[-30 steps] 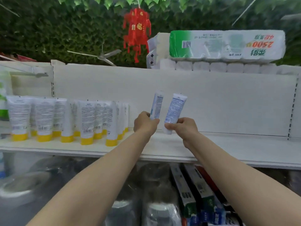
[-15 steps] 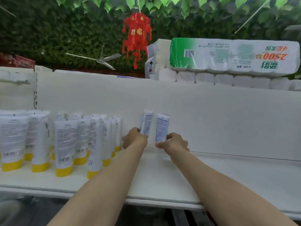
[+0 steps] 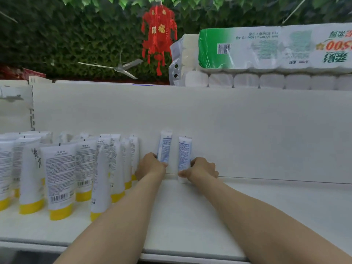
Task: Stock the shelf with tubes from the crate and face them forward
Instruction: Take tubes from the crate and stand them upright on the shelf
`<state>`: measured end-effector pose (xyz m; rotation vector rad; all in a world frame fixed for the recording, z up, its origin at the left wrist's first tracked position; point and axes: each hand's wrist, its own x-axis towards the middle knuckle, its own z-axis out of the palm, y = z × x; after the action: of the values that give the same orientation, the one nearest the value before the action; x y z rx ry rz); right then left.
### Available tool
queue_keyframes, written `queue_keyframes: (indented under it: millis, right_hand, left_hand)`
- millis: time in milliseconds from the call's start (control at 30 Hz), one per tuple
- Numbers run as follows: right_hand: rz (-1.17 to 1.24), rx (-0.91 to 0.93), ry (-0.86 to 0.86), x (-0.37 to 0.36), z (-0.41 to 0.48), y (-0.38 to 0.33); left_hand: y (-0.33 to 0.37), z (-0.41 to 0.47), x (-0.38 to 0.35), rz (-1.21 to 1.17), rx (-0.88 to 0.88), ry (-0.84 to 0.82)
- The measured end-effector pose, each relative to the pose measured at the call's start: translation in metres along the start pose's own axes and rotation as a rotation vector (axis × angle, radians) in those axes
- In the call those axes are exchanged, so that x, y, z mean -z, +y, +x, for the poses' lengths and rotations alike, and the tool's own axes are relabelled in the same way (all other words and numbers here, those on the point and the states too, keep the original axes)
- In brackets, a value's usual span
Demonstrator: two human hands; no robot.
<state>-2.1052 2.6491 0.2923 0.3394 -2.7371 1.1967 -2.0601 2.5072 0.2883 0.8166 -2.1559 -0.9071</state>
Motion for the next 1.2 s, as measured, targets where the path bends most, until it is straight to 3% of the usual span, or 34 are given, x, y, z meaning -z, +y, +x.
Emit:
queue_keyframes:
  millis: [500,1200]
  right_hand:
    - [-0.068,0.113,0.032,-0.016,0.004,0.004]
    - [-0.123,0.085,0.005,-0.014,0.009,0.007]
  left_hand:
    - [-0.004,-0.008,0.004,0.071,0.027,-0.025]
    - [-0.005,-0.013,0.004,0.092,0.036,-0.046]
